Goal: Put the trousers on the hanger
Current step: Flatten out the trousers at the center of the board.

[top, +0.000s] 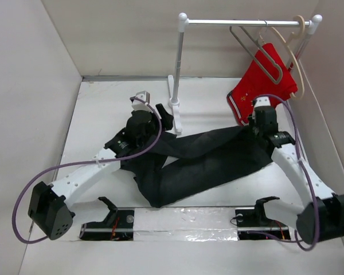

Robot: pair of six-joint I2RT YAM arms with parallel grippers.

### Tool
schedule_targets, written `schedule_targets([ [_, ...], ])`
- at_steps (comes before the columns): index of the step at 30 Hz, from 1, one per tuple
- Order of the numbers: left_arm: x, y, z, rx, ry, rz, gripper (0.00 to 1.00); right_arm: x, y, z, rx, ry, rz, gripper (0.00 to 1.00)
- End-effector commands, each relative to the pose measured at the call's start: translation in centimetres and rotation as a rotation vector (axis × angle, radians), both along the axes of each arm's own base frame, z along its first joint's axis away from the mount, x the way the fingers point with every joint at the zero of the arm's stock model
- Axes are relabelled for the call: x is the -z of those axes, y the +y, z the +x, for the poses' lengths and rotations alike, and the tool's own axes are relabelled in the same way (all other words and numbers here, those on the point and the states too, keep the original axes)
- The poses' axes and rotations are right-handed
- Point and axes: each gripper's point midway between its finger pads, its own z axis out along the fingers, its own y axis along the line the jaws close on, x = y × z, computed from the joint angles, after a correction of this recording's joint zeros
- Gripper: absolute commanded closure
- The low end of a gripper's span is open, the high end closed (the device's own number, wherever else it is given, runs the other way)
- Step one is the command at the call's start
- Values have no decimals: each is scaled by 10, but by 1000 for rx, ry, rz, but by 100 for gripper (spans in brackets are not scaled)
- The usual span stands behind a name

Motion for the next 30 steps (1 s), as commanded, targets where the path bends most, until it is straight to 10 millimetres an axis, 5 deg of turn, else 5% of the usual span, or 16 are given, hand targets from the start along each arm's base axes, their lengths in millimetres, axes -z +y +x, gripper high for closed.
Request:
schedule_targets([
  [1, -6, 23, 1, -119, -62, 13, 31, -46, -17, 51, 21, -239, 117, 56],
  [2, 3, 30, -1, -152, -50, 6, 28, -56, -14, 54, -7, -251, 134, 33],
  [3, 0, 43, -5, -203, -66, -9, 26, -59, 5, 56, -79, -251, 153, 27],
  [5, 27, 74, -10, -280, -29, -7, 24, -72, 31, 49, -185, -280, 150, 22],
  [6, 18, 85, -16, -303, -53, -63, 24, -66, 64, 39, -293, -267, 159, 27],
  [7, 37, 98, -22, -331, -28, -55, 24, -68, 82, 32, -359, -286, 159, 58],
  [8, 43, 115, -23, -379, -21, -68, 25, -73, 98, 20, -422, -313, 175, 76],
  [9, 42, 125, -31, -410, -23, -119, 25, -55, 114, 8, -485, -282, 186, 91],
  [10, 64, 135, -38, -441, 15, -117, 26, -51, 149, -8, -610, -278, 216, 100],
  [14, 104, 166, -52, -532, 118, -197, 23, -24, 195, -47, -753, -202, 201, 99],
  [18, 109, 176, -52, -532, 102, -289, 15, -8, 217, -64, -815, -165, 171, 82],
  [19, 113, 182, -49, -549, 98, -303, 15, -4, 217, -61, -804, -166, 162, 75],
  [20, 112, 183, -46, -547, 92, -316, 15, 1, 221, -64, -816, -155, 158, 58],
  [23, 118, 188, -34, -545, 111, -339, 15, 16, 223, -64, -821, -119, 148, 44],
  [30, 127, 182, -8, -505, 116, -393, 25, 32, 221, -68, -813, -108, 170, 44],
])
